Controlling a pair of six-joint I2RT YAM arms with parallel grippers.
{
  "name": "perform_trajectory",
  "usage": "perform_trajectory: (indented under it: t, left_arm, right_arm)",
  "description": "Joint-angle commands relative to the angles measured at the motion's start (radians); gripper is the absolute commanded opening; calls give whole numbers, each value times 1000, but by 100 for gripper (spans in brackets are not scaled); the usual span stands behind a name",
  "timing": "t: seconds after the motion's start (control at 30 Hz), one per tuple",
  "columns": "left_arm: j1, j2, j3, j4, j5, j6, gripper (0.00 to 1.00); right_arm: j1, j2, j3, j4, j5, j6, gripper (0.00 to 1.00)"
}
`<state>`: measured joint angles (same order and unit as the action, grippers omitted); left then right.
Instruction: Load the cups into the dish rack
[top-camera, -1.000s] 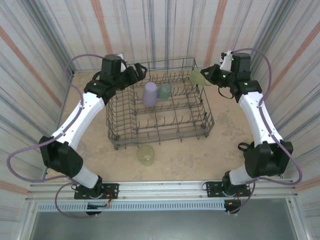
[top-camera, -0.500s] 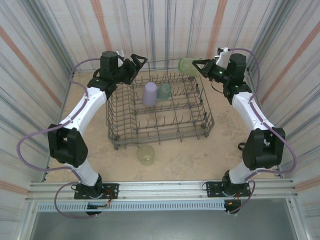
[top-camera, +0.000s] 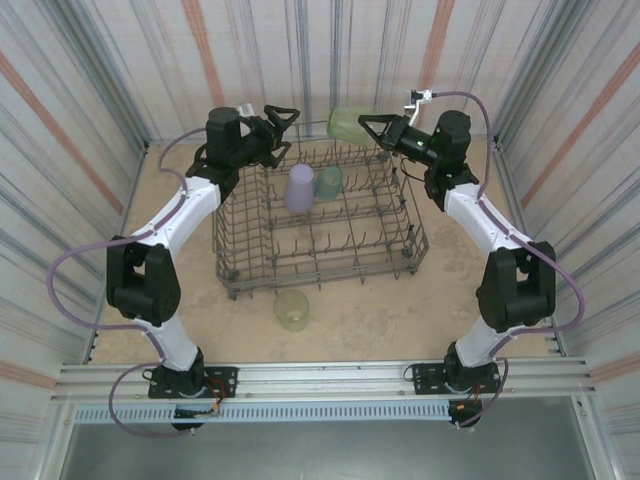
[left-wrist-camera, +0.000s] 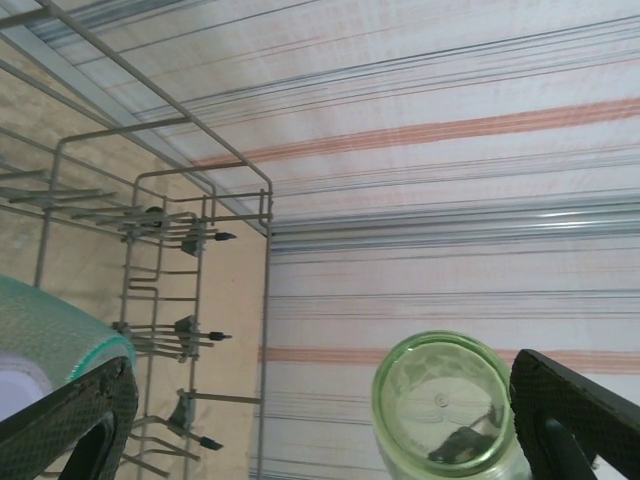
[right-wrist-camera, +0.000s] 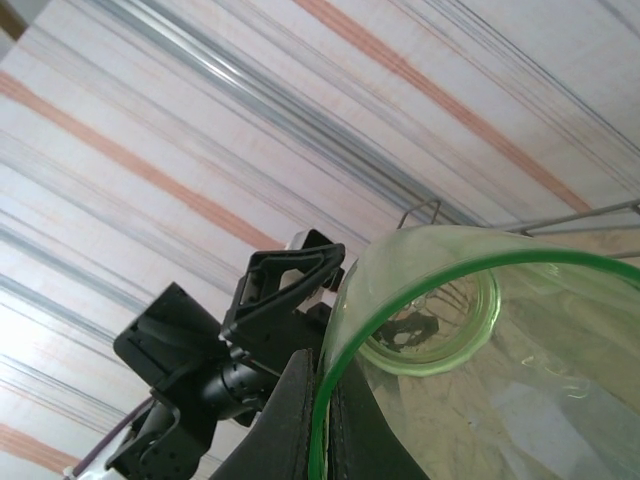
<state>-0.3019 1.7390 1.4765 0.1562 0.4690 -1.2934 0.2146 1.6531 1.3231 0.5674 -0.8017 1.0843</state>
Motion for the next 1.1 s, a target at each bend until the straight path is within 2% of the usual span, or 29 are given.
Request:
perform_trajectory:
  t: [0.0,0.1,0.2,0.47,0.83,0.93,1.07]
  left_arm:
    - [-5,5,-20,142,53,-87,99]
    - [5,39,-9,226,115,-148,99]
    - [1,53,-13,268,132,-183,99]
    - [-7,28,-38,236,111,-170,99]
    - [-20,35,-41,286,117,-207,98]
    - [-23,30,-51,291,116,-213,96]
    - [-25,22,-64,303,115,-219,86]
  right_arm:
    - [25,27,4,83,3,32,0]
    - [46,57,11,109,1,41,0]
    - [67,74,14,159,6,59,0]
    - [106,94,43,169,24,60,0]
    - [150,161,111,180,36,74,0]
    - [155,177,118,197,39,77,0]
    - [160,186,120,202,54,77,0]
